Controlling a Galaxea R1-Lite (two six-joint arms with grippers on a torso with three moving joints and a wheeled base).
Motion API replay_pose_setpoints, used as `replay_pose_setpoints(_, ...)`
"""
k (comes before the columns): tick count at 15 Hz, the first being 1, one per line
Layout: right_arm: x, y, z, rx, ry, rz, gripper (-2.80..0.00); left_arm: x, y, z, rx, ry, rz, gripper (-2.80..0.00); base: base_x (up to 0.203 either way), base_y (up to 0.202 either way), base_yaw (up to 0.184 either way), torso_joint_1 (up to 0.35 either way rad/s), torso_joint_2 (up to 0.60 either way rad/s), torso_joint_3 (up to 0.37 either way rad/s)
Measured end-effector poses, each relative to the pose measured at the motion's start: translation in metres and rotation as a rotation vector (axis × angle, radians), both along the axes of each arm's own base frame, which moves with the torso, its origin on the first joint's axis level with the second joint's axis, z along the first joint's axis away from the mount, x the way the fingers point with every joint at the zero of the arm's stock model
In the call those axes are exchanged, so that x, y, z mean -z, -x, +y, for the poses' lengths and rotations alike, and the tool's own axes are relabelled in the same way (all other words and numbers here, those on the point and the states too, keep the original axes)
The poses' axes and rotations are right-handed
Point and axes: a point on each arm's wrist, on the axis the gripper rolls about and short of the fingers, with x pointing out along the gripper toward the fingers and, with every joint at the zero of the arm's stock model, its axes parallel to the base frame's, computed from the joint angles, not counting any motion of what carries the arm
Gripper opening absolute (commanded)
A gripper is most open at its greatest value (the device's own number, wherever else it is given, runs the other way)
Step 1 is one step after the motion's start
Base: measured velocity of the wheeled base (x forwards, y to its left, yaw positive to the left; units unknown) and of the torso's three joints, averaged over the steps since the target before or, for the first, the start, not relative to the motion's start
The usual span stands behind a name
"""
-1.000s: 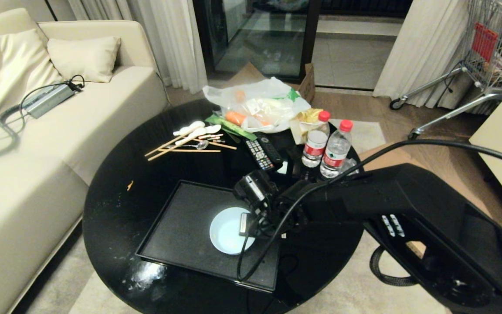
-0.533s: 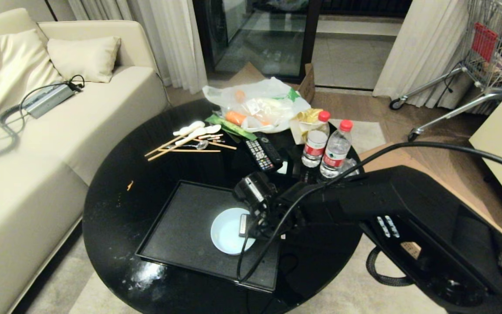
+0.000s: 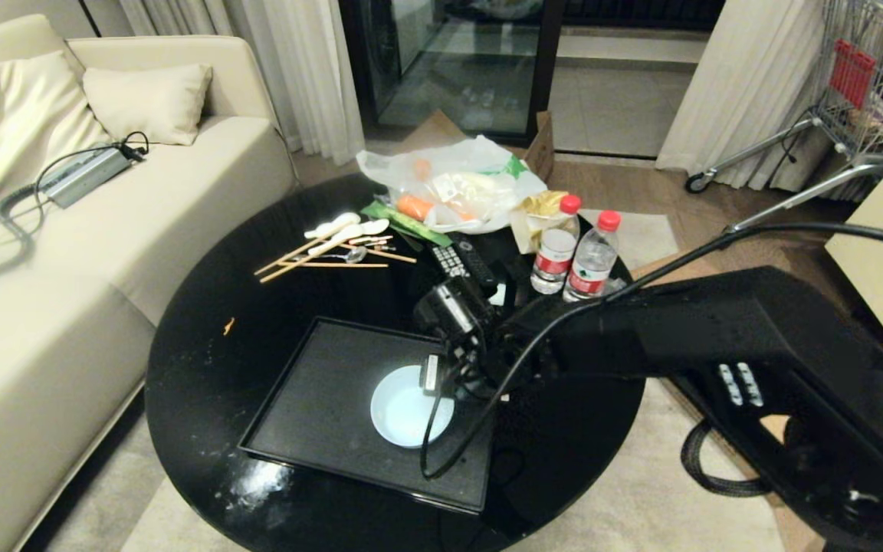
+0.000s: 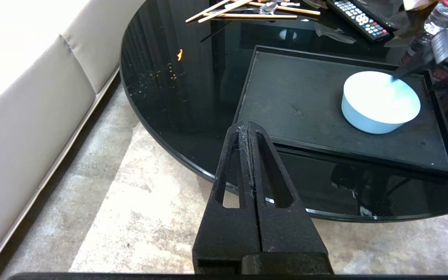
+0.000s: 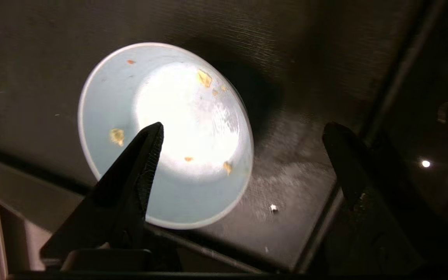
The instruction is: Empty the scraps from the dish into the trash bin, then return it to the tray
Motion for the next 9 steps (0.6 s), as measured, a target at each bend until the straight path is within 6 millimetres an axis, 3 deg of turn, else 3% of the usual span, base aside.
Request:
replay_pose_setpoints(5, -0.036, 0.026, -0.027, -0.013, 0.053, -0.031, 0.00, 0.000, 0.000, 0.000, 0.000, 0.000, 0.000, -2.80, 0.000, 0.000, 0.000, 0.000, 0.00, 0.000)
replay_pose_setpoints(6, -0.042, 0.032, -0.034, -0.010, 0.056, -0.042, -2.80, 0.000, 0.000, 0.000, -0.001, 0.000, 0.000, -2.80, 0.000, 0.000, 0.000, 0.000, 0.00, 0.000)
replay_pose_setpoints(9, -0.049, 0.049, -0.055, -0.010, 0.062, -0.064, -2.80, 0.000, 0.000, 0.000, -0.001, 0.000, 0.000, -2.80, 0.000, 0.000, 0.000, 0.000, 0.00, 0.000)
